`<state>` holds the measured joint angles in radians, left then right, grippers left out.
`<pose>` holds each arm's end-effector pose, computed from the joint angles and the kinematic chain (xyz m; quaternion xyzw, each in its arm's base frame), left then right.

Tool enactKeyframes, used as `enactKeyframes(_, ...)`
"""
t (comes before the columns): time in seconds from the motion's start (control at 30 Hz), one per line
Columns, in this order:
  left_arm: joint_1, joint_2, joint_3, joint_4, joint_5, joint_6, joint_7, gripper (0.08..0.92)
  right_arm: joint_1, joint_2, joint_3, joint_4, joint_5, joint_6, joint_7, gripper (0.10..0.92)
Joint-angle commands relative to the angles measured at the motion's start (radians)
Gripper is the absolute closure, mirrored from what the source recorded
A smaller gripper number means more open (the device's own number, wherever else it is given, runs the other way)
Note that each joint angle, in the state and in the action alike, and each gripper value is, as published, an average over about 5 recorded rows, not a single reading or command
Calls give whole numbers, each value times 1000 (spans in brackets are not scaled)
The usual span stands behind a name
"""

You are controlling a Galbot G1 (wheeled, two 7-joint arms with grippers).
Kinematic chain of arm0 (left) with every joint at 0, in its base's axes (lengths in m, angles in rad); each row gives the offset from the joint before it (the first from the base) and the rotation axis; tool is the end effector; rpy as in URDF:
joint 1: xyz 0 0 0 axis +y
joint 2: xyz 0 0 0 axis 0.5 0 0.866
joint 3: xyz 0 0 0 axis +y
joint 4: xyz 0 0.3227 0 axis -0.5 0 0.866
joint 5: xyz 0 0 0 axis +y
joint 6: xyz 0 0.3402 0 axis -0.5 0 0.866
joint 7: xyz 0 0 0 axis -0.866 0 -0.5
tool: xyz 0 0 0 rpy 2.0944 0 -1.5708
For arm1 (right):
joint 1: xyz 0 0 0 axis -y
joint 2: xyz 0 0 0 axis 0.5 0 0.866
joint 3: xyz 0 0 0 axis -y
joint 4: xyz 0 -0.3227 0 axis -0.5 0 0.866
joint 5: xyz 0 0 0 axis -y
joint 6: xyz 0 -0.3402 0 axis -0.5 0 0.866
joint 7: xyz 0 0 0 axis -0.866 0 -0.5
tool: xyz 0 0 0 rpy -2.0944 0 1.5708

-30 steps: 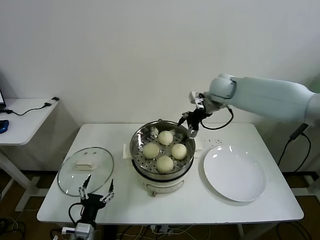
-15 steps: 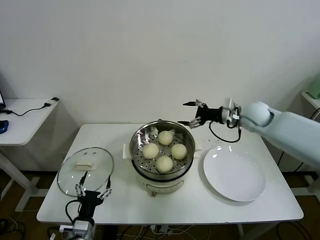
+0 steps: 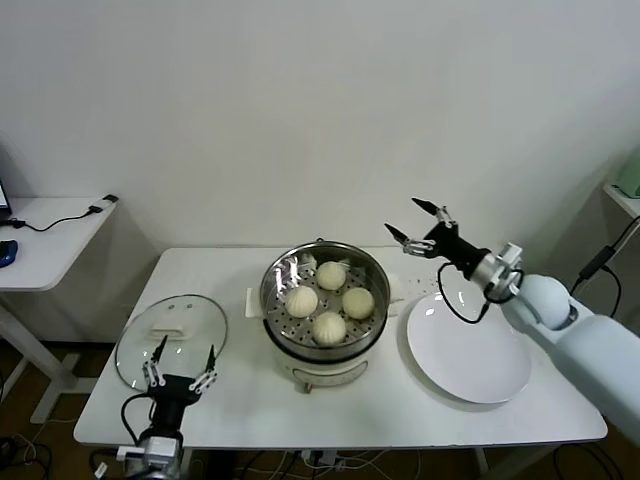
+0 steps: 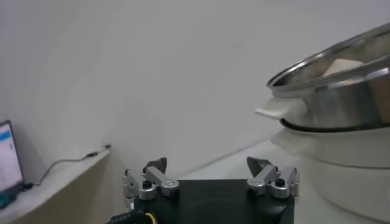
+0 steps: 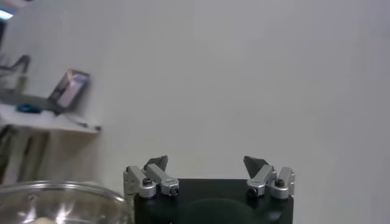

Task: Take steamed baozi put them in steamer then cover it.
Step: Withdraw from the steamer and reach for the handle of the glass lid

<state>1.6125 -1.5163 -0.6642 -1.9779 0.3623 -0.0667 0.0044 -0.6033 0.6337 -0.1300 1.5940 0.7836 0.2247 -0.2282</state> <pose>0.1619 0.0540 -0.3222 0.0247 -0.9700 -0.2359 0.0527 0.3955 -0.1312 -0.2029 -0.3179 0.9396 -0.1016 0.0757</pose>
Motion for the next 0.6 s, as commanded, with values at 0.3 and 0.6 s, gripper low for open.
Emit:
enactKeyframes(0.3, -85, 91, -92, 63, 1172, -14, -31, 177, -714, 326, 746, 114, -181, -48, 28, 203)
enactKeyframes(0.6, -225, 108, -57, 295, 1289, -26, -135, 177, -783, 408, 792, 93, -237, -31, -8, 203)
